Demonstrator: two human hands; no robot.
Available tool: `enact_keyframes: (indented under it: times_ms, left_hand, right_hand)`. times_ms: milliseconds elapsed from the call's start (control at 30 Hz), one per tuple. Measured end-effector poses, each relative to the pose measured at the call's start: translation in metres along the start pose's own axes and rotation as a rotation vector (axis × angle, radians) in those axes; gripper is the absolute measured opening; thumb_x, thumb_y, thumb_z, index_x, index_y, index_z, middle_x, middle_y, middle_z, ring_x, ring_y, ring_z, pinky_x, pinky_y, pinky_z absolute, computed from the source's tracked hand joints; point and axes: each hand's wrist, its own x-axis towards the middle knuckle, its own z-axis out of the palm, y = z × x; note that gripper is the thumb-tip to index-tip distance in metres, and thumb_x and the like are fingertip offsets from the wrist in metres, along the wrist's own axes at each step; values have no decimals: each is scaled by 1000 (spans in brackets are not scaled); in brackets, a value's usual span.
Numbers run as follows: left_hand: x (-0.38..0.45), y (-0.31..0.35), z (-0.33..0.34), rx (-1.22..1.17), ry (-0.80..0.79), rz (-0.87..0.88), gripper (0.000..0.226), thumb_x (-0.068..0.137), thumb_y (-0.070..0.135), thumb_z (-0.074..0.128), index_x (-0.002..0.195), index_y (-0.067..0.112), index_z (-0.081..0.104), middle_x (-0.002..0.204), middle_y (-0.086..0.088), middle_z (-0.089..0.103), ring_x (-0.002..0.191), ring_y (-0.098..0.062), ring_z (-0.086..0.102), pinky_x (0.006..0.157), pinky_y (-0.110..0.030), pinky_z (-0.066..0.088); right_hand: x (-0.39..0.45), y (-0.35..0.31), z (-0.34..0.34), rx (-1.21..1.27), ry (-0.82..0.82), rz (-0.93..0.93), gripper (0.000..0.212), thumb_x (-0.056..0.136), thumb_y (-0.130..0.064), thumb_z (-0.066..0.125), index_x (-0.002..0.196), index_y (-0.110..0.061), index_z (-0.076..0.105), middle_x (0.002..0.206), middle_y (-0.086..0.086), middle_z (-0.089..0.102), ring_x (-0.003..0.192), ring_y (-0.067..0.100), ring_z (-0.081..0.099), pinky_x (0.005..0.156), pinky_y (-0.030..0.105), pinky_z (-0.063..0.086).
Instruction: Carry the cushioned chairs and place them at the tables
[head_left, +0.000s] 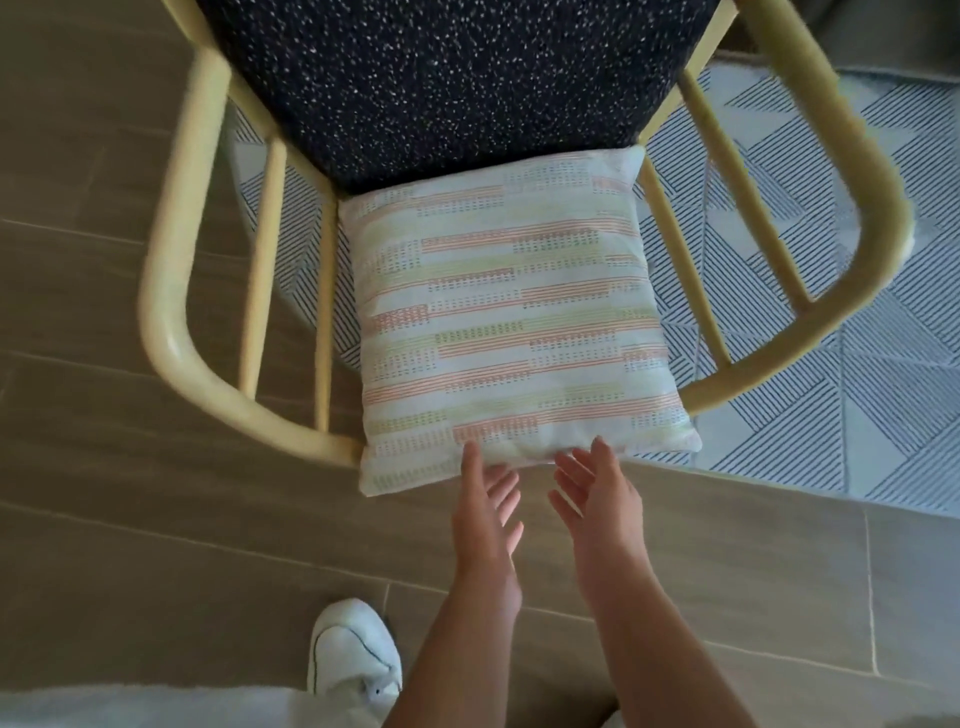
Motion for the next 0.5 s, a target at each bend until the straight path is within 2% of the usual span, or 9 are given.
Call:
enact_keyframes:
  times_ms: [67, 167, 233, 300, 333, 500]
  left_hand:
    - [14, -5, -3, -31, 12, -17, 68, 82, 73, 56, 119, 16, 63, 123, -4, 70, 119, -21, 62, 111, -47, 41]
    - [31, -7, -3, -77, 34, 23, 56, 73, 75, 62, 110, 33, 61, 121, -6, 69, 113, -22, 65, 106, -47, 47]
    - [40, -8, -4, -88, 49, 55, 50, 67, 76, 66, 103, 42, 59, 121, -7, 68, 110, -23, 68, 101, -45, 51]
    - [49, -10, -4, -116, 55, 67, 53, 63, 76, 69, 103, 42, 60, 121, -7, 69, 110, -23, 69, 97, -44, 53]
    - [52, -12, -4, -139, 54, 69, 56, 61, 75, 71, 104, 41, 61, 121, -7, 69, 110, -23, 69, 96, -44, 54]
    - [55, -16, 3, -235, 8, 59, 65, 60, 73, 76, 112, 39, 61, 125, -6, 67, 113, -23, 65, 97, -45, 52]
  right_hand:
    - [14, 11, -1, 14, 66, -7, 34, 98, -46, 57, 97, -15, 68, 106, 7, 73, 103, 18, 68, 84, 33, 54]
    - [31, 25, -1, 21, 104, -23, 40, 92, -52, 64, 98, -13, 66, 107, 8, 70, 103, 19, 68, 84, 32, 55]
    - [42, 29, 0, 41, 58, -45, 52, 87, -56, 69, 112, -10, 65, 116, 8, 68, 109, 19, 67, 88, 33, 56]
    - [50, 28, 3, 69, 13, -50, 73, 82, -59, 73, 132, -8, 56, 125, 6, 64, 114, 19, 65, 98, 35, 54]
    - [54, 26, 4, 72, 2, -50, 76, 80, -60, 74, 133, -8, 54, 127, 6, 64, 114, 18, 65, 101, 36, 53]
    - [60, 25, 4, 118, -53, -18, 67, 80, -55, 77, 127, -11, 59, 122, 6, 70, 107, 19, 70, 100, 36, 53]
